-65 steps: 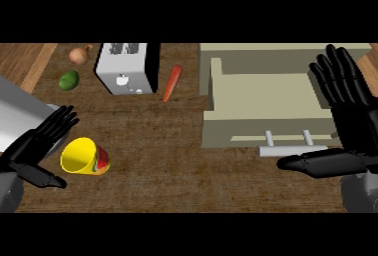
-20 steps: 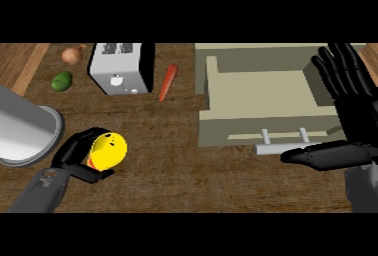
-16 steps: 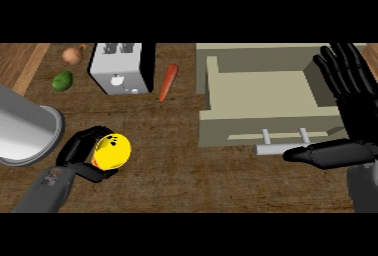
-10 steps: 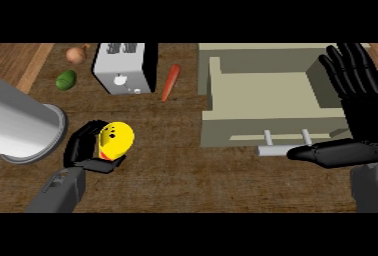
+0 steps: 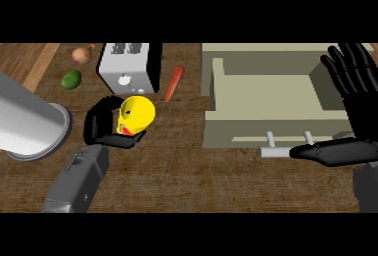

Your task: Pick up the cup, place it into the drawer and close the drawer

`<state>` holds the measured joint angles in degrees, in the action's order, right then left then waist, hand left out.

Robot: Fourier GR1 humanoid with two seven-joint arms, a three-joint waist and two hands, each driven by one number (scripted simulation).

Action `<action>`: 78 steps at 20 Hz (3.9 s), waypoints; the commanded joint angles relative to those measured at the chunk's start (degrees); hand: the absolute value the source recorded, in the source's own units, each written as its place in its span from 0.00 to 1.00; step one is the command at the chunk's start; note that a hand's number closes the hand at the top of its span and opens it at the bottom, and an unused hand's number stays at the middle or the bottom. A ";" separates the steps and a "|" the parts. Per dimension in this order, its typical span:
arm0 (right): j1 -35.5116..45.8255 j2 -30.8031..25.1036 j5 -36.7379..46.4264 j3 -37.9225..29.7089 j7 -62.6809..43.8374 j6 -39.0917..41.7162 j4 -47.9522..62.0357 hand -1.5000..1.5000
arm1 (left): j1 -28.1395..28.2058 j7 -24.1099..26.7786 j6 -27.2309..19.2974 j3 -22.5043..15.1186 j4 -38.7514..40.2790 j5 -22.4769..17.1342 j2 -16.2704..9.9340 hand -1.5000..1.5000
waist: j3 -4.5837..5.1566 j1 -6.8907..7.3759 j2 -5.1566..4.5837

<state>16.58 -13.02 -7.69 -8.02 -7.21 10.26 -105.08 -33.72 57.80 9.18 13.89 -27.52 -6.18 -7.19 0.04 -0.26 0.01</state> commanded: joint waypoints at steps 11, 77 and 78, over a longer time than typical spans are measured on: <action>-1.30 -2.11 -1.29 -3.50 0.49 1.23 0.33 0.00 | -17.40 -26.74 -9.63 -6.90 -20.76 -0.63 5.63 1.00 | -0.09 0.29 0.18; 2.24 -5.59 33.22 29.25 10.08 11.74 27.46 0.00 | -32.59 -25.26 -21.94 -27.51 2.42 -31.61 7.02 0.00 | -0.11 1.93 -0.58; 3.25 -6.28 33.65 29.58 11.99 12.66 29.72 0.00 | -31.76 -24.85 -22.33 -26.88 0.83 -32.03 6.88 0.00 | -0.10 2.03 -0.37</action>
<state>17.86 -20.13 20.29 18.81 -0.24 24.88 -85.35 -67.94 31.95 -14.27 -13.47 -24.29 -38.07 -0.22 -0.06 0.12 -0.65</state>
